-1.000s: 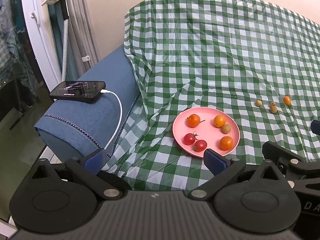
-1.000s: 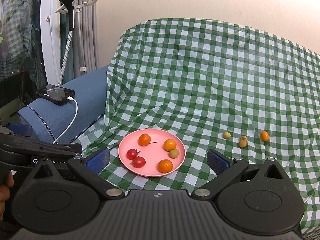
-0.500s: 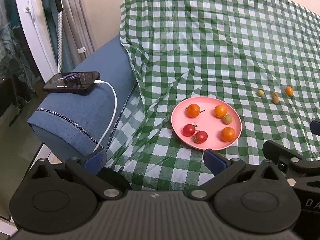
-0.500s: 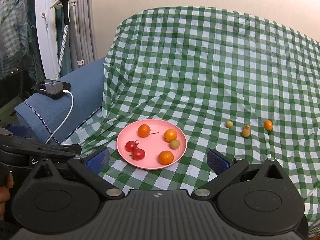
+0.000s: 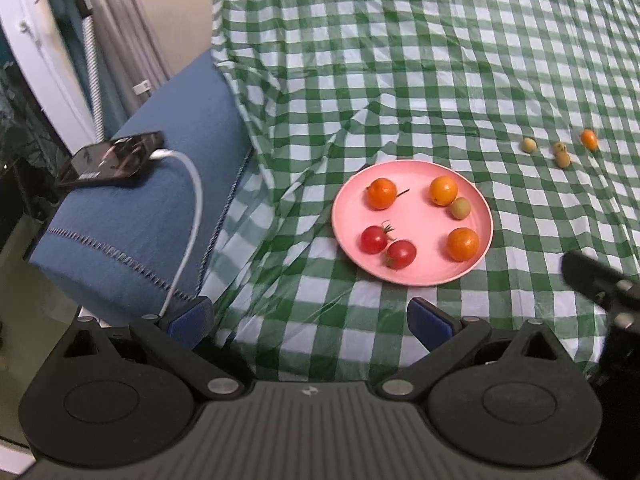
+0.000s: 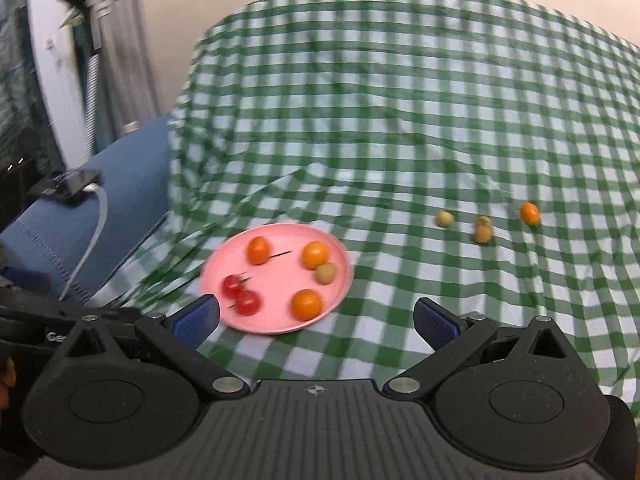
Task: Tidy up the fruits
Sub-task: 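Grasp a yellow fruit with the left tool while the right tool grasps a brown longan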
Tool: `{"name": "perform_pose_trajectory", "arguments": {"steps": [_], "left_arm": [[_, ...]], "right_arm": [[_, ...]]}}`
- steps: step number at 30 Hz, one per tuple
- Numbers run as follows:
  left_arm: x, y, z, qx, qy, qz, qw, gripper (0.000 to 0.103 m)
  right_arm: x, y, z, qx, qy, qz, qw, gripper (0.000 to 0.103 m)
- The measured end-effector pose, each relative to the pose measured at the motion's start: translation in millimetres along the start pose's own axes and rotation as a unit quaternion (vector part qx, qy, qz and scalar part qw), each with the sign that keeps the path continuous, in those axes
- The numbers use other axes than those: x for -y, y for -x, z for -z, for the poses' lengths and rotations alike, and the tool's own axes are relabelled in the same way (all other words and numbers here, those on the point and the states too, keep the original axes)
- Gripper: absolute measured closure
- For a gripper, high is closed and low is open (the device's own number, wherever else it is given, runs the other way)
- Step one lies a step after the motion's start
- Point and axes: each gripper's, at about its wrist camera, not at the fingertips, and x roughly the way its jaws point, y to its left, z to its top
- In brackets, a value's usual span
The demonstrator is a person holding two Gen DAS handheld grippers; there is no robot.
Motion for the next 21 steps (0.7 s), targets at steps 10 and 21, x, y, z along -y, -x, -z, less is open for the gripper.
{"name": "perform_pose_trajectory", "arguments": {"steps": [10,21], "left_arm": [[100,-61,-100,-0.011,-0.042,0.074,0.9963,0.0],[258,-206,-211,-0.026,-0.095,0.194,0.9761,0.0]], "right_arm": [[119,-69,-12,0.008,-0.076,0.126,0.989,0.001],[200,-234,-31,-0.004,-0.029,0.127,0.991,0.001]]}}
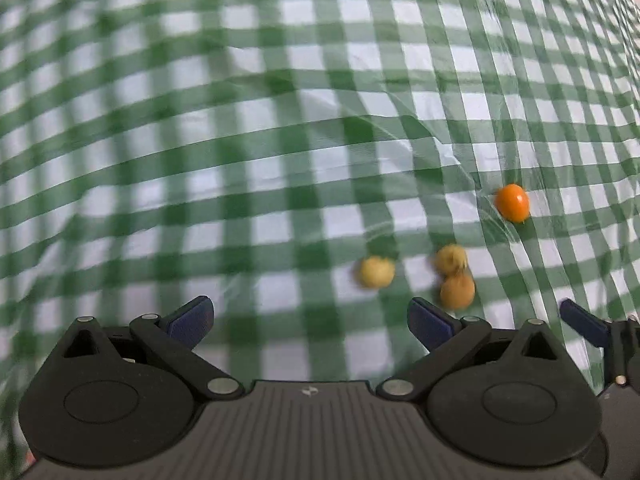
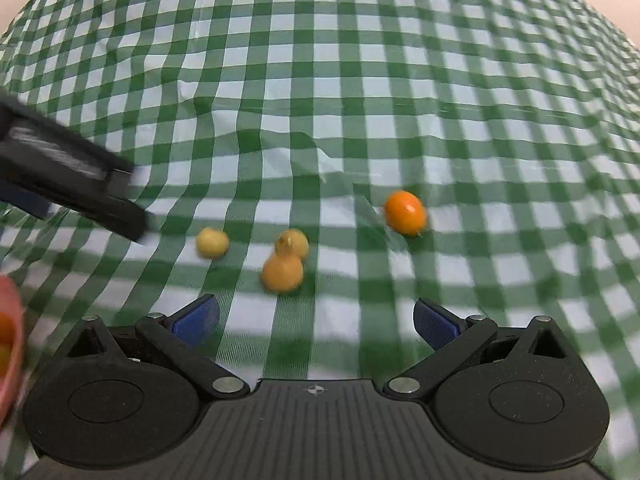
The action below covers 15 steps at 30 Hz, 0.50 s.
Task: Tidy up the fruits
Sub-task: 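Grasp a yellow fruit with the left tool while the right tool grasps a brown longan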
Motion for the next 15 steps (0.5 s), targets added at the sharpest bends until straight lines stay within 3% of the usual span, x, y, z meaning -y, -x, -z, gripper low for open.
{"name": "perform_pose_trajectory", "arguments": {"steps": [5,9,10,11,12,13,15], "left_arm": [[8,-58,-19,-0.036,-0.008,-0.002,0.9993,0.0],[1,-71,-19,-0.051,0.005,0.009,0.9986,0.001],[-1,-69,-16,-0.046,0.015,0.016,0.9987,0.016],[-2,-66,-15,-0.044,0.018,0.025,0.9986,0.043],[-1,-61,-14,-0.038,0.014,0.022,0.999,0.058],[0,-57,-13,-0.036,0.008,0.03,0.9989,0.077],[-3,-51,-11,-0.037,0.018,0.042,0.9983,0.076]], "right_arm": [[-10,-49,-3,-0.014,0.033,-0.003,0.999,0.001],[1,-54,-2,-0.004,0.015,-0.018,1.0,0.004],[2,-52,-1,0.001,0.015,-0.018,1.0,0.018],[2,-48,-2,0.006,0.02,-0.026,0.999,0.029],[2,-46,-4,0.008,0.026,-0.033,0.999,0.056],[0,-44,-4,0.007,0.032,-0.038,0.999,0.072],[-1,-39,-4,0.003,0.033,-0.033,0.999,0.072]]}}
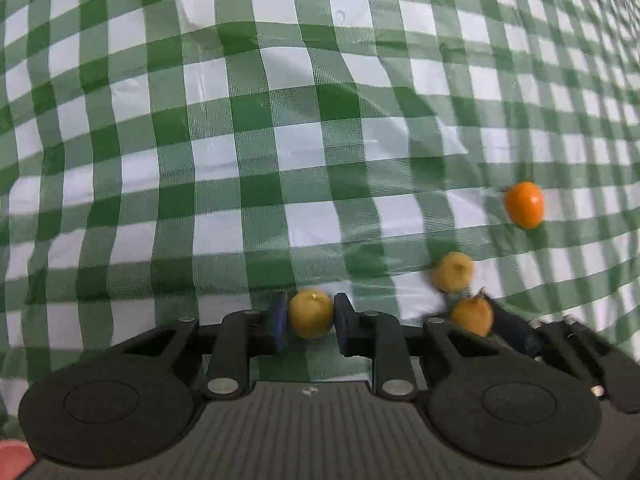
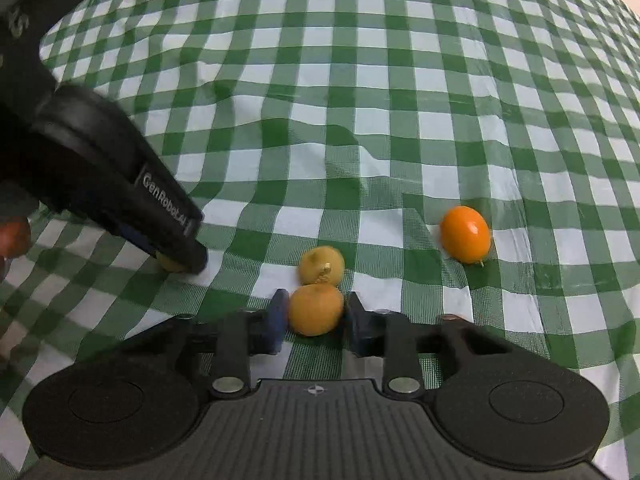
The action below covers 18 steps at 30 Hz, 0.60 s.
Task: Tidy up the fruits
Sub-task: 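Grasp a yellow fruit with the left tool while the right tool grasps a brown longan, then carry the yellow fruit and longan over the pink plate with both tools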
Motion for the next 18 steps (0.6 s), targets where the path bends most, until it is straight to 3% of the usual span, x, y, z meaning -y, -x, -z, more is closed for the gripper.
{"name": "perform_pose_trajectory", "arguments": {"steps": [5,9,18], "left_arm": [[-10,41,17,0.015,0.007,-0.004,0.9999,0.076],[-8,96,44,0.032,0.005,-0.017,0.9993,0.076],[-40,224,149,0.052,0.035,-0.063,0.996,0.076]], "right_arm": [[6,29,-8,-0.001,-0.029,0.012,1.0,0.072],[5,88,-7,0.017,-0.04,0.011,0.999,0.072],[-43,239,17,0.034,-0.034,-0.051,0.998,0.072]]}}
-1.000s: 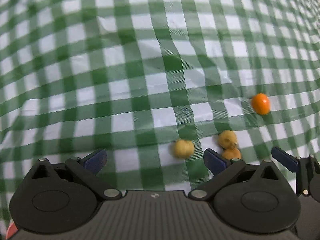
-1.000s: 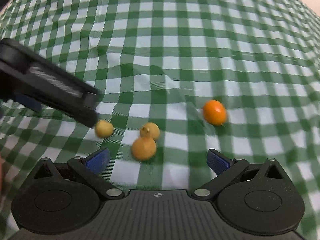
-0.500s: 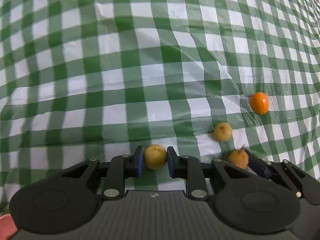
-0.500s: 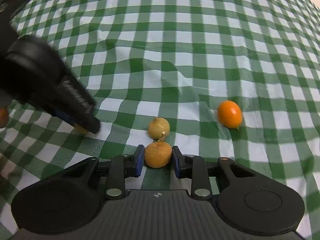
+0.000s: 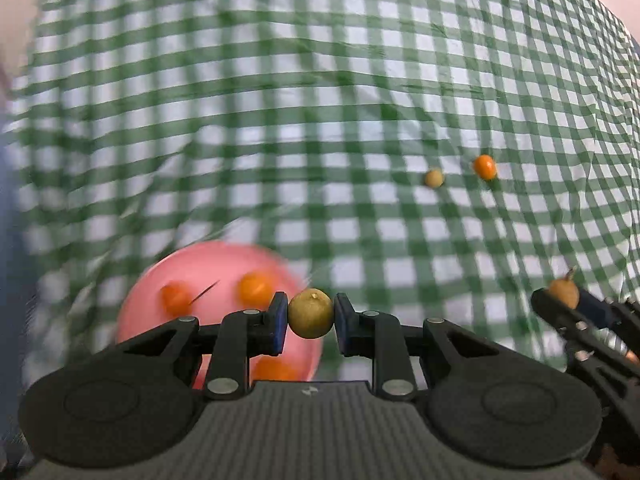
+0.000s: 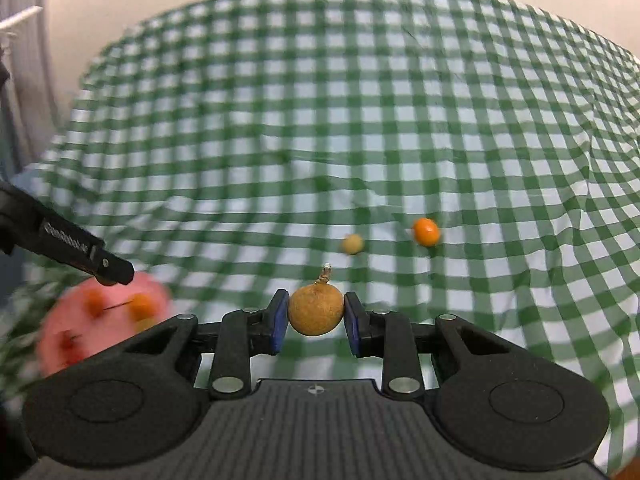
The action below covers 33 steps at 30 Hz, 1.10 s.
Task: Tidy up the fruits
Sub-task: 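Carry the yellow fruit and longan over the pink plate with both tools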
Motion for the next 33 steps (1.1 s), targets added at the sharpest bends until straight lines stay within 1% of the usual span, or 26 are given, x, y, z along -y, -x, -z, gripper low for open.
{"name": "perform_pose_trajectory", "arguments": {"steps": [2,4,6,8,11,15,21,26,33], "left_arm": [[-15,27,23,0.005,0.009,-0.016,0.9998,0.076],[-30,48,44,0.001,0.023,-0.028,0.9993,0.076],[-44,69,66,-0.006,0.04,-0.038,0.9985,0.076],[-58,88,85,-0.001,0.057,-0.047,0.9973,0.076],[-73,114,108,0.011,0.074,-0.058,0.9955,0.076],[-86,141,132,0.038,0.095,-0.06,0.993,0.076],[-90,158,144,0.06,0.102,-0.048,0.9919,0.076],[-93,166,151,0.067,0.104,-0.037,0.9916,0.076],[-100,169,156,0.073,0.119,-0.038,0.9895,0.076]], "right_arm": [[-19,22,3,0.002,0.004,-0.024,1.0,0.072],[-40,41,6,0.003,0.01,-0.054,0.998,0.072],[-60,57,9,0.004,0.015,-0.081,0.997,0.072],[-80,70,13,0.006,0.029,-0.103,0.994,0.072],[-106,91,17,0.015,0.062,-0.114,0.991,0.072],[-127,116,18,0.021,0.086,-0.116,0.989,0.072],[-141,145,25,0.033,0.098,-0.108,0.989,0.072],[-137,146,26,0.033,0.102,-0.11,0.988,0.072],[-144,151,27,0.028,0.124,-0.116,0.985,0.072]]}}
